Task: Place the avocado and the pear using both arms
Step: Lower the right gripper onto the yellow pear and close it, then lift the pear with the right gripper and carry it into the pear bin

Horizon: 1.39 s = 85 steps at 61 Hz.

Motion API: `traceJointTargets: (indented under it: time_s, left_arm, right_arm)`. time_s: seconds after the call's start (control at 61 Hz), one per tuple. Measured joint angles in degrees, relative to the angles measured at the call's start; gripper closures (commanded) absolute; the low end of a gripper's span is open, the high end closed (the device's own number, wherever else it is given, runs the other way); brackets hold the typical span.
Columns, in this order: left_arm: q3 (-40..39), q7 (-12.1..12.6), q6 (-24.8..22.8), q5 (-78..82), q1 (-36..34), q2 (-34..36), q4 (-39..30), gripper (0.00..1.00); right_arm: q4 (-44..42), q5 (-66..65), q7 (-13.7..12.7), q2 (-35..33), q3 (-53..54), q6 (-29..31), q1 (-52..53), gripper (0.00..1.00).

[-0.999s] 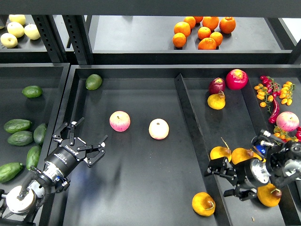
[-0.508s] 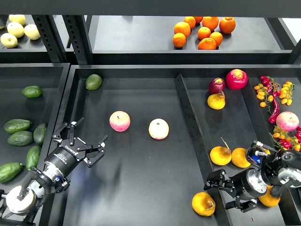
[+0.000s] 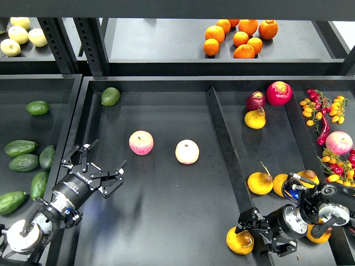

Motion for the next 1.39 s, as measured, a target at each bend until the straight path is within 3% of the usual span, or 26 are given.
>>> traceJointTargets:
  time_s: [0.213, 0.41, 0.606, 0.885, 1.392]
  left_arm:
    - [0.0, 0.0, 0.0, 0.0, 0.0, 0.0, 0.0, 0.01]
    - [0.0, 0.0, 0.0, 0.0, 0.0, 0.0, 0.0, 0.01]
    - [0.0, 0.0, 0.0, 0.0, 0.01, 0.0, 0.0, 0.01]
    - [0.0, 0.0, 0.0, 0.0, 0.01, 0.0, 0.0, 0.01]
    - [0.19, 0.0, 0.03, 0.01, 0.0, 0.0, 0.69, 0.01]
  right_arm:
    - [-0.77, 1.62, 0.0, -0.04, 0.0, 0.0, -0.2, 0.56]
    - [-1.36, 2.55, 0.0, -0.63, 0.07, 0.0, -0.24, 0.64]
    - [-1.64, 7.38, -0.01, -0.89, 0.12, 0.0, -0.41, 0.81]
    - [-0.47, 17.99, -0.01, -2.73, 0.23, 0.0, 2.34, 0.82]
    - [1.05, 23.64, 0.0, -17.63, -1.39, 0.0, 9.12, 0.8]
